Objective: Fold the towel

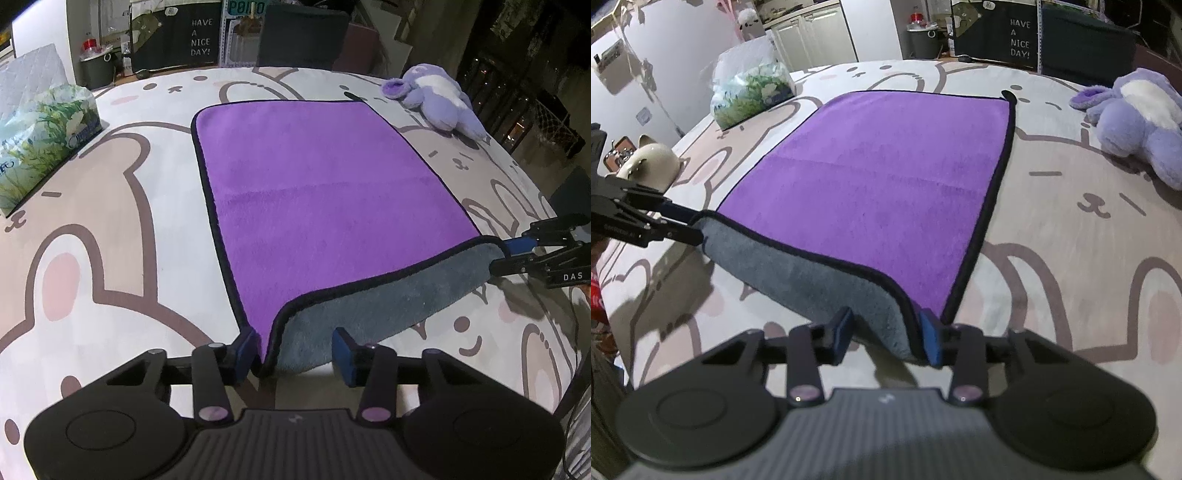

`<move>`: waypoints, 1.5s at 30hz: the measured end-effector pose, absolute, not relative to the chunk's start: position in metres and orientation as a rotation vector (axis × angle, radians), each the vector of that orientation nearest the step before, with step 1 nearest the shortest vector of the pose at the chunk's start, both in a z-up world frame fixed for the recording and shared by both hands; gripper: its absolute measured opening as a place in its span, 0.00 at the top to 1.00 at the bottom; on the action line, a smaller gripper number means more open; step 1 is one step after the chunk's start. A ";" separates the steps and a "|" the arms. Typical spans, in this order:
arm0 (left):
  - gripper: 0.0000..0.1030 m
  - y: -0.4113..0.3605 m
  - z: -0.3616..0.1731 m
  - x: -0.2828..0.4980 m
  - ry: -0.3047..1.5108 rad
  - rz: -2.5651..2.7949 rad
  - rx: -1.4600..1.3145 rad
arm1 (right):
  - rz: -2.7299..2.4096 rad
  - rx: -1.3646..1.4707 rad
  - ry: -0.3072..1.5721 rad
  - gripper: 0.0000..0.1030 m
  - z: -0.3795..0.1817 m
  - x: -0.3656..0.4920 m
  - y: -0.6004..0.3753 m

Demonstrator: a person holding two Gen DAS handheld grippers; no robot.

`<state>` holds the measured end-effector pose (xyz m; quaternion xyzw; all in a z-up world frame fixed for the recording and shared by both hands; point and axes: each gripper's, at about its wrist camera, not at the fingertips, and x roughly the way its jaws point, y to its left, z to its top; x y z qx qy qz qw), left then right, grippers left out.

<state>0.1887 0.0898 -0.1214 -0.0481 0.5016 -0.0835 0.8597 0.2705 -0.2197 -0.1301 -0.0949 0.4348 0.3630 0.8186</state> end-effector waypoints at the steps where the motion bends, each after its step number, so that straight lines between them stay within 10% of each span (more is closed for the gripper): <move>1: 0.58 0.089 -0.122 0.189 1.054 -0.176 -0.098 | 0.773 -0.209 0.927 0.59 -0.131 0.271 -0.219; 18: 0.92 0.083 -0.125 0.190 1.091 -0.168 -0.030 | 0.772 -0.267 0.923 0.87 -0.132 0.266 -0.218; 45: 0.95 0.087 -0.074 0.206 0.819 0.032 -0.070 | 0.677 -0.080 0.705 0.94 -0.081 0.276 -0.225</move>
